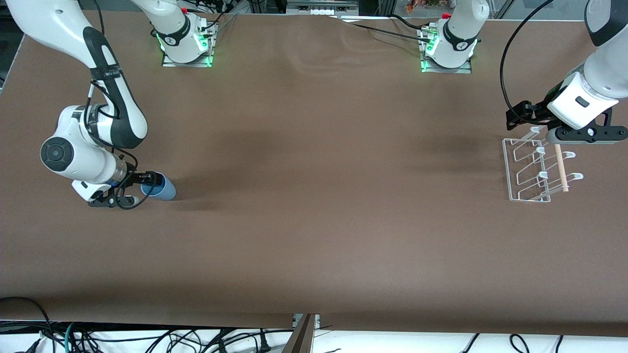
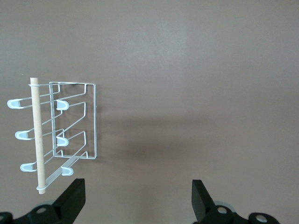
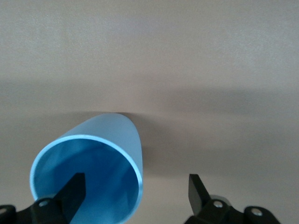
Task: Transfer cup to left arm and place on rack
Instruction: 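Close the right gripper on the blue cup's rim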
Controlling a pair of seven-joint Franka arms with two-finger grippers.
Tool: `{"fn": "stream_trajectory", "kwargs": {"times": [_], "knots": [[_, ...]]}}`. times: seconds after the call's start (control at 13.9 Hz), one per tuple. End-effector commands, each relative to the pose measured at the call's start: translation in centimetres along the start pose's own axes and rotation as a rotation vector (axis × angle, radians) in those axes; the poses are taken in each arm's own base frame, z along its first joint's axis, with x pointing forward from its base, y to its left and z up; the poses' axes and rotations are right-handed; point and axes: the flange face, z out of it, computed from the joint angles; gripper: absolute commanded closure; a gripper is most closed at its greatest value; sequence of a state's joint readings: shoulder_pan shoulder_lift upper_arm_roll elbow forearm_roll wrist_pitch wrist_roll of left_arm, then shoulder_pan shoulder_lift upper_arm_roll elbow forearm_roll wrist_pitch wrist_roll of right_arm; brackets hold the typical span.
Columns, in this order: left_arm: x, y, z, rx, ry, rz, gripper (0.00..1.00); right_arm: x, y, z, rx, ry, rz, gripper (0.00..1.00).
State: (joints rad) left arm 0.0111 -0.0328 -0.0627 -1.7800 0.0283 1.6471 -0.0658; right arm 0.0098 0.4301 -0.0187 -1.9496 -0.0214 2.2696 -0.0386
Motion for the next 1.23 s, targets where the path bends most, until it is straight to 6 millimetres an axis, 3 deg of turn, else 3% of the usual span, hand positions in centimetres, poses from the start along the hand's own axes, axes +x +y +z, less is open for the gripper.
{"fn": "stream_trajectory", "kwargs": {"times": [0.0,0.14,0.22,0.5,0.65,0.87,1.15], "knots": [[-0.4,0.0,-0.1,-0.018,-0.002,-0.003,0.00,-0.1,0.3,0.2,0.002,0.009,-0.013,0.63],[-0.4,0.0,-0.1,-0.018,-0.002,-0.003,0.00,0.0,0.1,0.3,0.005,0.006,-0.017,0.94],[-0.4,0.0,-0.1,-0.018,-0.002,-0.001,0.00,0.1,0.2,0.1,0.007,0.009,-0.014,1.00],[-0.3,0.1,-0.1,-0.018,-0.004,-0.003,0.00,1.4,-0.3,0.0,0.014,0.025,-0.017,1.00],[-0.3,0.1,-0.1,-0.018,-0.002,-0.001,0.00,2.5,-0.9,-1.1,0.042,0.051,-0.007,1.00],[-0.3,0.2,-0.1,-0.017,-0.002,0.002,0.00,3.6,-4.0,-3.2,0.127,0.081,0.000,1.00],[0.9,2.2,0.5,-0.018,-0.015,0.074,0.00,4.7,-12.1,-7.9,0.376,0.040,0.045,1.00]]}}
